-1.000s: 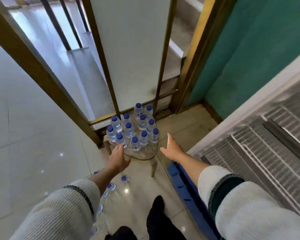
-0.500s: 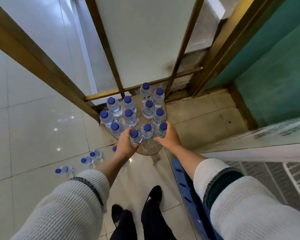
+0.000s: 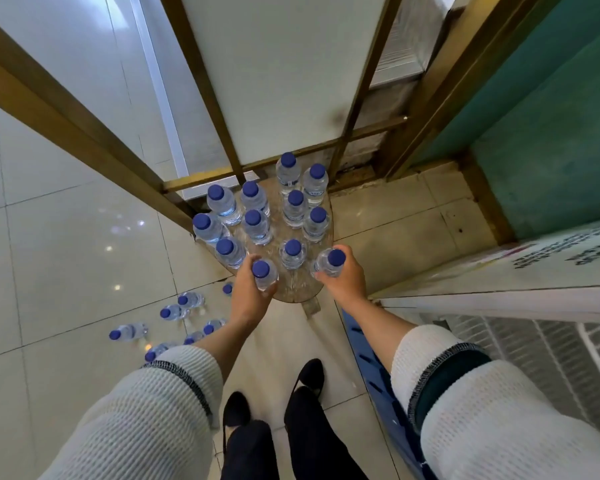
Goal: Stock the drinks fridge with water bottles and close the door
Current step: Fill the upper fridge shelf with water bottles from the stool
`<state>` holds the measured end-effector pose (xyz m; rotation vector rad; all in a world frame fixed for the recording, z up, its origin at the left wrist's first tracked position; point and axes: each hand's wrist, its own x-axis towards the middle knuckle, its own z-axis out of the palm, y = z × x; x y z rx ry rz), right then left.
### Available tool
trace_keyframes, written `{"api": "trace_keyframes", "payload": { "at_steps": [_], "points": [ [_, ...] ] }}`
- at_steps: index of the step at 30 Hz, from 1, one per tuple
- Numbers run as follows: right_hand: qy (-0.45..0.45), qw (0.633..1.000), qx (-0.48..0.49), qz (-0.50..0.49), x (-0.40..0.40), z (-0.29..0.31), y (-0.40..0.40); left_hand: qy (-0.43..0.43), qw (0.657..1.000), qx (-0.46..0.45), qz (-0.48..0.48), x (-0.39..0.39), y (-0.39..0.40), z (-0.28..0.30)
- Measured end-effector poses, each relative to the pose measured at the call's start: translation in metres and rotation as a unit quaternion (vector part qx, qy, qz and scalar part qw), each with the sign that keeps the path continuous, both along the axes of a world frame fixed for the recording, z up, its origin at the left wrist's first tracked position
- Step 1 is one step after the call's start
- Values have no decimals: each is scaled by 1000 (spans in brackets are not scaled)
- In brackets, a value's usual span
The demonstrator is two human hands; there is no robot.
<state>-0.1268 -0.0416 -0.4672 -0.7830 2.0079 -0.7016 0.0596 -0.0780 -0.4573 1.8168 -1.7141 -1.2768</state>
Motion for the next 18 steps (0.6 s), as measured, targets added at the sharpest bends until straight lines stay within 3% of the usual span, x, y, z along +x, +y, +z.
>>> {"api": "trace_keyframes", "payload": {
  "at_steps": [5,11,18],
  "points": [
    [9,1000,-8,-3,2,39,23,-11,998,-19,-56,15,3,33],
    [33,995,-51,-80,16,107,50,28,997,-38,-61,26,7,93],
    [67,972,-138,-177,48,200,91,49,983,-99,-149,45,18,169]
  ]
}}
